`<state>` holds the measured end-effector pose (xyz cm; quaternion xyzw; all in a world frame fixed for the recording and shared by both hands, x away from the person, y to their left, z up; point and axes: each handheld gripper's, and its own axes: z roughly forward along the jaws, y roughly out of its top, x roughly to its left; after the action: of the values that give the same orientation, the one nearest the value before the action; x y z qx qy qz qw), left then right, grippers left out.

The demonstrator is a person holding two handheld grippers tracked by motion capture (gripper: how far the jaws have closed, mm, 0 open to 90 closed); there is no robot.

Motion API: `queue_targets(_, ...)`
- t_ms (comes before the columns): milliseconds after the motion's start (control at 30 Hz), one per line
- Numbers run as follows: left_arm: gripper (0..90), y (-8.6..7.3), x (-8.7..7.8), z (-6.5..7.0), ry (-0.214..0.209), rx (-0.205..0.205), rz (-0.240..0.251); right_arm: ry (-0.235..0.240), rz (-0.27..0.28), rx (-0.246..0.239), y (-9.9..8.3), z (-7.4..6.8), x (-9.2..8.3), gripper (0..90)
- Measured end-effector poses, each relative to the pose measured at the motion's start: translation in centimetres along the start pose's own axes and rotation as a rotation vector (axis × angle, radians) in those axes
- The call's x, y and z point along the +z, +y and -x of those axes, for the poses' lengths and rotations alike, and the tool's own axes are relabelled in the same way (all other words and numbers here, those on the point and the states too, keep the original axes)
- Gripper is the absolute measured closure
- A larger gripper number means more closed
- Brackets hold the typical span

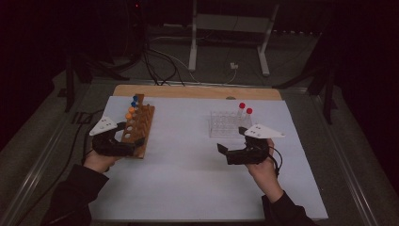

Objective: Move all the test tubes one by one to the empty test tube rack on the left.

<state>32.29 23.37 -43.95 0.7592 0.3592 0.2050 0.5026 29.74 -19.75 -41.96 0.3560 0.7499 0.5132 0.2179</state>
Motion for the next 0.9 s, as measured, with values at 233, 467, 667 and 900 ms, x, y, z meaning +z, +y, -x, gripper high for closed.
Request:
queue_targets(233, 2.1, -0.4, 0.4, 2.2, -0.068, 0.058, -0.012, -0.077, 0.014, 0.029, 0.5, 2.5, -0.8, 0.0)
queue_targets(467, 2.1, -0.6, 0.4, 3.2, -0.125, 0.068, -0.010, -0.144, 0.005, 0.052, 0.5, 4.9, -0.7, 0.0)
queue_targets(667, 2.1, -0.7, 0.6, 3.5, -0.150, 0.067, -0.021, -0.190, -0.009, 0.073, 0.4, 6.8, -0.1, 0.0)
queue_targets(900, 2.1, -0.8, 0.7, 3.9, -0.166, 0.077, -0.022, -0.246, -0.025, 0.105, -0.1, 8.5, 1.2, 0.0)
